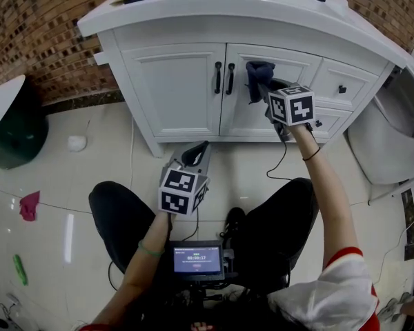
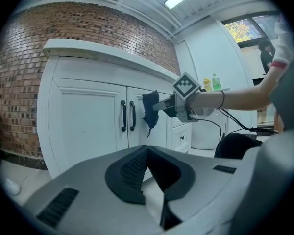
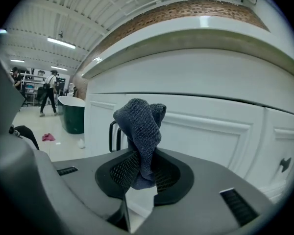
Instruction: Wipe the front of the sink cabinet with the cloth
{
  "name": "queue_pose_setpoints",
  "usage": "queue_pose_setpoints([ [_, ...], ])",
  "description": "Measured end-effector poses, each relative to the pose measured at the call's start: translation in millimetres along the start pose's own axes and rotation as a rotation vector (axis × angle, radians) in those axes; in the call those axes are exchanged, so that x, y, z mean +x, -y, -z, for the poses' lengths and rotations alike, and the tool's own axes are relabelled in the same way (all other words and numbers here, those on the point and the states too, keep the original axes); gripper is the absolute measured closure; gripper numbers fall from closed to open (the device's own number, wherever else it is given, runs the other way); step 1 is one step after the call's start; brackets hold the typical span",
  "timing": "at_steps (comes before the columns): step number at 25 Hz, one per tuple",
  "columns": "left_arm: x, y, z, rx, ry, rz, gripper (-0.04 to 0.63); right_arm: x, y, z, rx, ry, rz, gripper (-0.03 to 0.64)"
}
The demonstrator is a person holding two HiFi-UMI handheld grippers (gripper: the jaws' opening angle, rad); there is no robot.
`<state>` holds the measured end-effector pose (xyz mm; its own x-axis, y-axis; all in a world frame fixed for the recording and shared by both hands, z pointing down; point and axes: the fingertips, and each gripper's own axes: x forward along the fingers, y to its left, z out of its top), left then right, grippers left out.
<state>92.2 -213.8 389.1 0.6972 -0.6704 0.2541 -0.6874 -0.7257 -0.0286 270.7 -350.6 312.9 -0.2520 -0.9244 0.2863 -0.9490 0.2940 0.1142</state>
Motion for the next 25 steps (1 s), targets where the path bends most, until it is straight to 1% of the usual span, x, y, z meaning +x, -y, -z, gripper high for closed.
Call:
queue_pose_setpoints([
  [5,-11.7,-14.9,3.9,-0.005,0.0,-0.026,0.558,35.2,-37.6,6.0,0.0,-0.027,-0.049,0.551],
  [10,-17.8,-30.2,6.7,-0.011,-0.002,-0.048,0.558,44.3,-31.8,9.2,0.03,-0.034,-0.031,0.551],
  [12,-18.7,-32.5,7.2,-0.013,-0.001,-0.05,0.558,41.8,-26.8,10.9,0.023,-0.042,-0.026,0.551],
  [15,-16.7,-30.3,7.6,-0.015,-0.002,-0.046,0.558,34.9,-10.3,15.7,-0.022,-0.059,0.012,0.551],
  [17,-14.9,-26.7,7.2,-0.013,-0.002,-0.04,0.558,28.4,5.5,22.2,-0.033,-0.073,0.043,0.551],
  [22,-13.3,-21.5,6.4,-0.005,-0.01,-0.034,0.558,3.3,53.4,39.2,-0.013,-0.097,0.133,0.551],
  [25,-11.4,-19.3,8.3,-0.002,-0.018,-0.033,0.558,-16.1,89.0,51.1,0.026,-0.107,0.2,0.551],
])
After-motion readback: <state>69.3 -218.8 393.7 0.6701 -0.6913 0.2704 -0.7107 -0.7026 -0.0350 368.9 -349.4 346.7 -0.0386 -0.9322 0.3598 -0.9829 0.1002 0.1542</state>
